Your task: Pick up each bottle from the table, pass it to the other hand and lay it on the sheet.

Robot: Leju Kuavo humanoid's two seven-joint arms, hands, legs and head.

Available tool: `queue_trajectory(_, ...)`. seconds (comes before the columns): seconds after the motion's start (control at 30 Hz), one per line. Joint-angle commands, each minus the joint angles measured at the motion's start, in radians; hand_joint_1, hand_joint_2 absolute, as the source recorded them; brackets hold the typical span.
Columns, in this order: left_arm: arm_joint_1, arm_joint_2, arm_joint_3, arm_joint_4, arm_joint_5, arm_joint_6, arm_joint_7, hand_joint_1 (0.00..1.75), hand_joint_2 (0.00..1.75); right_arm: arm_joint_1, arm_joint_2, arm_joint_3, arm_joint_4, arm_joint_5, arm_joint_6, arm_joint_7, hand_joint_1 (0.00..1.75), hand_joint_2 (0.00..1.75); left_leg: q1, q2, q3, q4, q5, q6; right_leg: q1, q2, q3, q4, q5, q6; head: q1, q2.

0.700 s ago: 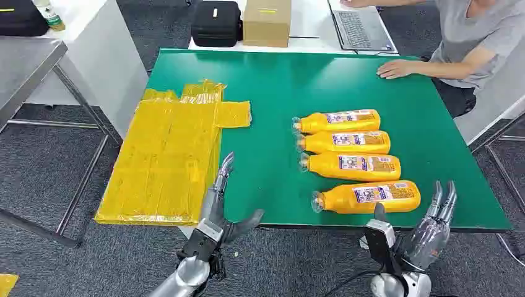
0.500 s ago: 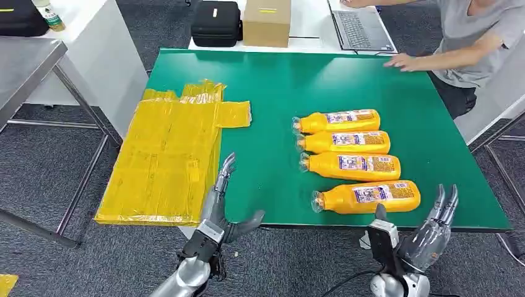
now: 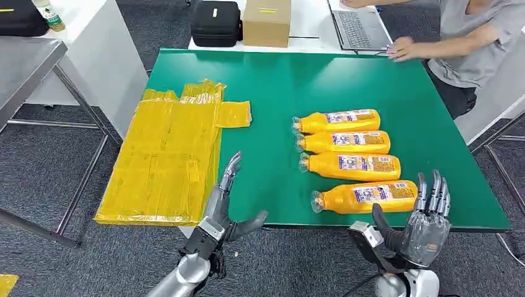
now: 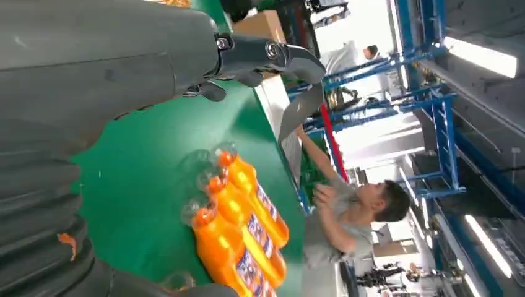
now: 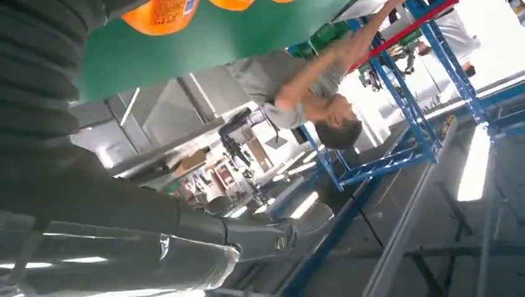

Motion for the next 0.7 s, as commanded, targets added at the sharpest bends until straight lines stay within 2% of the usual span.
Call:
queue_trajectory(0.03, -0.062, 0.035, -0.032, 0.046, 0.003, -0.011, 0.005, 0.00, 1.75, -0.065, -0.096, -0.068, 0.185, 0.309, -0.003, 0.001, 0.00, 1.75, 0.000, 0.000, 0.008, -0.002, -0.002, -0.002, 0.000, 0.000, 0.007, -0.002, -0.002, -0.002, 0.000, 0.000)
queue_trajectory(0.1, -0.062, 0.035, -0.032, 0.046, 0.003, -0.011, 0.005, 0.00, 1.75, -0.065, -0.096, -0.068, 0.185, 0.309, -0.003, 0.001, 0.00, 1.75, 0.001, 0.000, 0.009, -0.002, -0.002, -0.002, 0.001, 0.000, 0.010, -0.003, -0.002, -0.002, 0.000, 0.000)
queue_trajectory(0.17, -0.067, 0.033, -0.034, 0.049, 0.005, -0.013, 0.005, 0.00, 1.75, -0.076, -0.112, -0.086, 0.214, 0.331, -0.003, 0.001, 0.00, 1.75, 0.000, 0.000, 0.005, -0.001, -0.001, -0.001, 0.001, 0.000, 0.005, -0.002, -0.001, -0.001, 0.000, 0.000)
queue_trajectory(0.23, -0.059, 0.031, -0.030, 0.043, 0.008, -0.015, 0.005, 0.00, 1.75, -0.106, -0.113, -0.150, 0.269, 0.427, -0.003, 0.001, 0.00, 1.75, 0.000, -0.001, 0.006, -0.002, -0.001, -0.001, 0.000, -0.001, 0.007, -0.002, -0.001, -0.001, 0.001, 0.000)
queue_trajectory(0.33, -0.051, 0.029, -0.026, 0.039, 0.009, -0.033, 0.005, 0.00, 1.75, -0.146, -0.141, -0.195, 0.365, 0.488, -0.003, 0.032, 0.00, 1.75, 0.000, 0.000, 0.004, -0.002, 0.000, 0.000, 0.001, 0.000, 0.004, -0.002, 0.000, 0.000, 0.000, 0.000)
queue_trajectory(0.47, -0.051, 0.029, -0.026, 0.039, 0.009, -0.033, 0.005, 0.00, 1.75, -0.146, -0.141, -0.195, 0.365, 0.488, -0.003, 0.032, 0.00, 1.75, 0.000, 0.000, 0.011, -0.002, -0.003, -0.002, 0.000, 0.000, 0.011, -0.002, -0.003, -0.002, 0.000, 0.000)
queue_trajectory(0.5, -0.051, 0.029, -0.026, 0.039, 0.009, -0.033, 0.005, 0.00, 1.75, -0.146, -0.141, -0.195, 0.365, 0.488, -0.003, 0.032, 0.00, 1.75, 0.000, 0.000, 0.004, -0.001, -0.001, -0.001, 0.000, 0.000, 0.005, -0.001, -0.001, -0.001, 0.000, 0.000)
queue_trajectory(0.7, -0.051, 0.029, -0.026, 0.039, 0.009, -0.033, 0.005, 0.00, 1.75, -0.146, -0.141, -0.195, 0.365, 0.488, -0.003, 0.032, 0.00, 1.75, 0.000, 0.000, 0.005, -0.001, -0.001, -0.001, 0.000, 0.000, 0.005, -0.001, -0.001, -0.001, 0.000, 0.000)
